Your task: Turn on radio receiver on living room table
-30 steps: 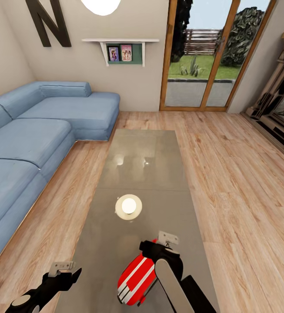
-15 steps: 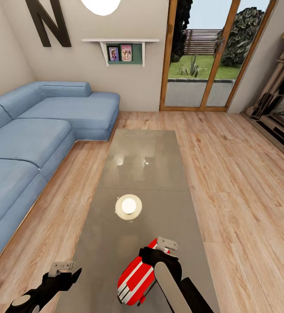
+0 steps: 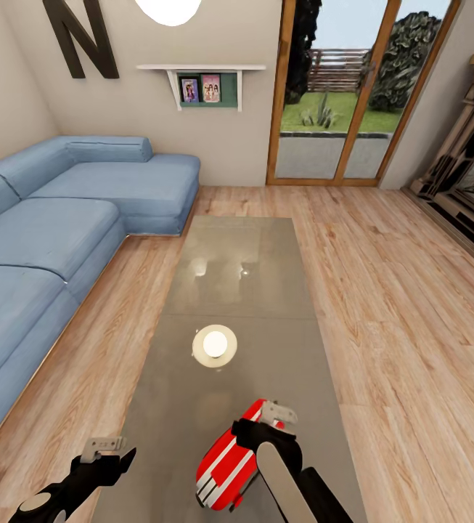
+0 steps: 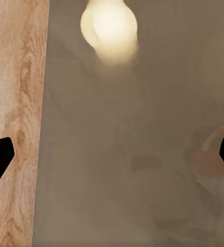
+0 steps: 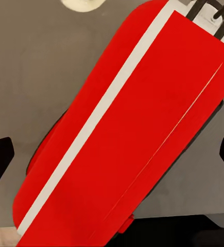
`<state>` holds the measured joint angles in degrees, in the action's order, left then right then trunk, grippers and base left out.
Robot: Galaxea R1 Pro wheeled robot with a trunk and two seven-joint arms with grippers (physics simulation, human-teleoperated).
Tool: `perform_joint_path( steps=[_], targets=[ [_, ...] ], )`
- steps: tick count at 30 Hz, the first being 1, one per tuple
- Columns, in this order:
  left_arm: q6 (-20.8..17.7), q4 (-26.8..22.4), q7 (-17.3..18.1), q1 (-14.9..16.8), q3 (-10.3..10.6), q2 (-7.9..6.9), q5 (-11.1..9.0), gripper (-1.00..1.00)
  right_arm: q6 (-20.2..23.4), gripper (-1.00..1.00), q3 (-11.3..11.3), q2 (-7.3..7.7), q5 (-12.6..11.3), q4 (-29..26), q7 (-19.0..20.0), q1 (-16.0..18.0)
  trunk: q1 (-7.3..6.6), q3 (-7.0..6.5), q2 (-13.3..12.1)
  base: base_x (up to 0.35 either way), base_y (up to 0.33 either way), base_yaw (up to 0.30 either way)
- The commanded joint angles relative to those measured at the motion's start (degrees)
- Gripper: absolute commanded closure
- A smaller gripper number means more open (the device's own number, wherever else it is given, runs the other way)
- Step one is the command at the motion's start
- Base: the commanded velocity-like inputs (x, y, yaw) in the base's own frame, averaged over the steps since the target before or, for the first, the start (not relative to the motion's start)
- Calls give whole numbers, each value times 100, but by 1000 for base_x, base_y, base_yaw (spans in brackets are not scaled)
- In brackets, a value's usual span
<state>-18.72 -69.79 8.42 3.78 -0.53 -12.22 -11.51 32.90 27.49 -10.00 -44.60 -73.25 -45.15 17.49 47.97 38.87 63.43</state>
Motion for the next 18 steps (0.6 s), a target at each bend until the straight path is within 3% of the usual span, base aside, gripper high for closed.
perform_joint_path(
  steps=[1,12,18],
  targets=[
    [0,0,-1,0,0,0,0,-100,-51,-100,-3,0,7,43,36,0,0,0,0,0,0,0],
    [0,0,-7,0,0,0,0,-100,-141,-100,-196,0,30,148,177,29,0,0,0,0,0,0],
    [5,0,-7,0,0,0,0,-100,-169,-100,-208,0,32,678,279,275,0,0,0,0,0,0]
  ],
)
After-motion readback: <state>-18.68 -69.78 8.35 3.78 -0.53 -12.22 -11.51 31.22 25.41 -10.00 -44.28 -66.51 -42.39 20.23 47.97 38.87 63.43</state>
